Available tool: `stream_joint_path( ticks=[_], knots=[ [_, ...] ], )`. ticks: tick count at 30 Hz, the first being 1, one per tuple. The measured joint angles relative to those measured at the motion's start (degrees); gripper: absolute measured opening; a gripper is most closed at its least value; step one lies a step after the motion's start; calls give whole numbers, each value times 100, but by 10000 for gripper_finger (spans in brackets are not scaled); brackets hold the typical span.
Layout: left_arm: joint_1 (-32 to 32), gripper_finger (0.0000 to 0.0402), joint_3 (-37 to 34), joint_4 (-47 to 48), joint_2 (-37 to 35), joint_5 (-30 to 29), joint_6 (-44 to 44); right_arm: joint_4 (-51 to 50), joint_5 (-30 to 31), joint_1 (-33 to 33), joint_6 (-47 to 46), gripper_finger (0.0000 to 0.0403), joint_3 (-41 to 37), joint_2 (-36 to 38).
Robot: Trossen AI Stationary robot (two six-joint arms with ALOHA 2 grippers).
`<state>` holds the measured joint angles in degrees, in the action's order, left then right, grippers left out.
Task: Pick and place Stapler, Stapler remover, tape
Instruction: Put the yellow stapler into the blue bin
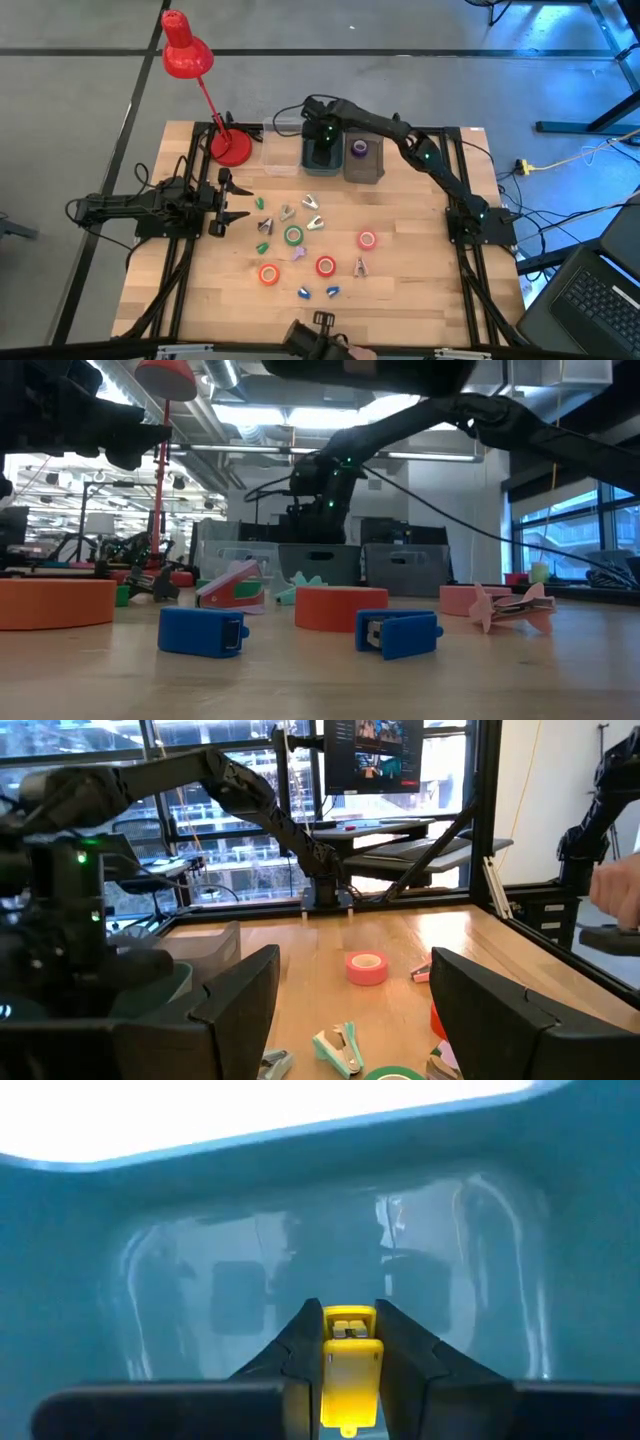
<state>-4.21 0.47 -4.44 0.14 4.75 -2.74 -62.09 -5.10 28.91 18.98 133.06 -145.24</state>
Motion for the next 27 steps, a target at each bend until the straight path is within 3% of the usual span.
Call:
stream_joint_path(
  ticks=[5,12,15,22,27],
  knots=[
    [-1,248,0,2,0,0,2,-42,-71,-15,-187,73,-1,-4],
    [-1,248,0,0,0,0,1,-73,-90,-42,-223,247,1,-4],
    [-1,248,1,1,0,0,0,-119,-90,-37,-234,294,160,-6],
    [-1,248,2,0,0,0,2,4,-23,-52,-245,317,189,93],
    [-2,248,2,0,0,0,0,-355,816,-130,-106,318,189,114]
  ],
)
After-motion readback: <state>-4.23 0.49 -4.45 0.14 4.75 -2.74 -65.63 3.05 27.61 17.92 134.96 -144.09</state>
